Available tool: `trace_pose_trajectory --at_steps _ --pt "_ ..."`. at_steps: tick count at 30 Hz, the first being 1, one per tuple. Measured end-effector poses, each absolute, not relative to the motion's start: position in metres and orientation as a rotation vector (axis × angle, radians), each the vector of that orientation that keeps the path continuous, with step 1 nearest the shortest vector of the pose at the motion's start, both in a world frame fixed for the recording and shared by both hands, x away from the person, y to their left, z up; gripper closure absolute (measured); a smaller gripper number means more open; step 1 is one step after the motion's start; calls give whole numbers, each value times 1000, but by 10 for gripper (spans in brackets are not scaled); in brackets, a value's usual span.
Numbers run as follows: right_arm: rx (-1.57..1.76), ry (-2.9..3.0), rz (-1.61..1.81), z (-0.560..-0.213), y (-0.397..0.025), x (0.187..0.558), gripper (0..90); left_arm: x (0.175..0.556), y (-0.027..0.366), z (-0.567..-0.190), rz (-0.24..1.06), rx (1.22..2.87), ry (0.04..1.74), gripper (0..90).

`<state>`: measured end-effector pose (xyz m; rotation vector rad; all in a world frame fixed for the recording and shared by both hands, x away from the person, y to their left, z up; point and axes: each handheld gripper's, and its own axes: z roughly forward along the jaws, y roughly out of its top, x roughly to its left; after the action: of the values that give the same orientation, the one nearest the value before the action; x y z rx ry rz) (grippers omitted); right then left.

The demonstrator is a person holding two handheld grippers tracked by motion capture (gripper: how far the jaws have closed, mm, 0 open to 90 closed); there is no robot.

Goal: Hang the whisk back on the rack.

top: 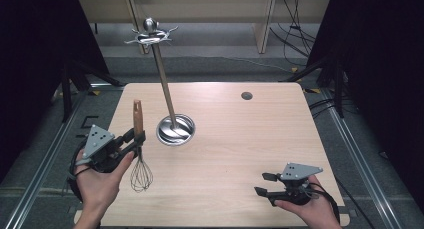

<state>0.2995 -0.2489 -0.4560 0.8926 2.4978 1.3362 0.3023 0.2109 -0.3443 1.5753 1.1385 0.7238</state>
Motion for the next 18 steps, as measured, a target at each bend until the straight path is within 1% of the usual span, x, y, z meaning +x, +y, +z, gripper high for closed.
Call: trace_pose_trajectory --at_steps 7,14,18 --pt "905 2500 1334 -456 -249 299 434 307 211 -344 727 1577 1149 679" --pt "894 2501 1337 -456 -249 300 434 312 211 -341 783 1543 1136 679" --pt "911 2503 1338 -456 -249 299 433 314 210 -341 781 1540 1136 679"
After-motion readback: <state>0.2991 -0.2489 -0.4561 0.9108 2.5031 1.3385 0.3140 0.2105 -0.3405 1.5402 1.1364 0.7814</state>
